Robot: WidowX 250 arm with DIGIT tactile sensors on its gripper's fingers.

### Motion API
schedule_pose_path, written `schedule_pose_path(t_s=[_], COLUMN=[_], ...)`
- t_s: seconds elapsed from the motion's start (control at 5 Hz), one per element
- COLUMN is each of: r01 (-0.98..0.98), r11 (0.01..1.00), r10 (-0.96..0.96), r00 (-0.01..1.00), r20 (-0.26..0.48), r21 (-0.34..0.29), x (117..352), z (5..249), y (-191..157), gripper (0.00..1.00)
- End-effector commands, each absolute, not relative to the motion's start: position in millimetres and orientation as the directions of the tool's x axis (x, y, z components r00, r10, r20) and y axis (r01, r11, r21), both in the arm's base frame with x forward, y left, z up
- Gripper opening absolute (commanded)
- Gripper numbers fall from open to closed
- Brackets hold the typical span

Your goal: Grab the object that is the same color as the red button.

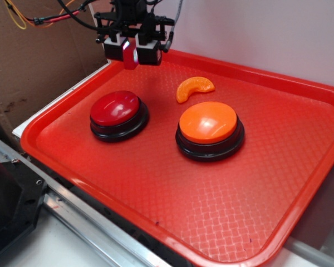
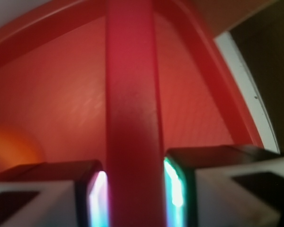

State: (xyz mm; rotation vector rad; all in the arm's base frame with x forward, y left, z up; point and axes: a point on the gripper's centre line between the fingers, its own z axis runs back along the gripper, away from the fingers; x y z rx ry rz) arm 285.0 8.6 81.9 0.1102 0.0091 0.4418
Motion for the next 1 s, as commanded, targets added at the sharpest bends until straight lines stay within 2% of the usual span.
schedule_pose_path(t_s=[0.0,0.2,0.6,0.8], r01=[-0.261,-0.144,-0.048,-0.086], r11=[0.965,0.984,0.993,0.99], r10=[0.262,0.15,0.055,0.091], r00=[0.963,0.987,0.996,0.995], r20=[0.062,0.052,0.064,0.038], r21=[-0.031,-0.104,-0.109,-0.108], x=[258.3,232.2,193.1,192.4], z=[149.1,166.3,166.2,167.9], y=[-34.3,-60.2,-79.5,-76.3], gripper=[0.0,0.0,0.0,0.0])
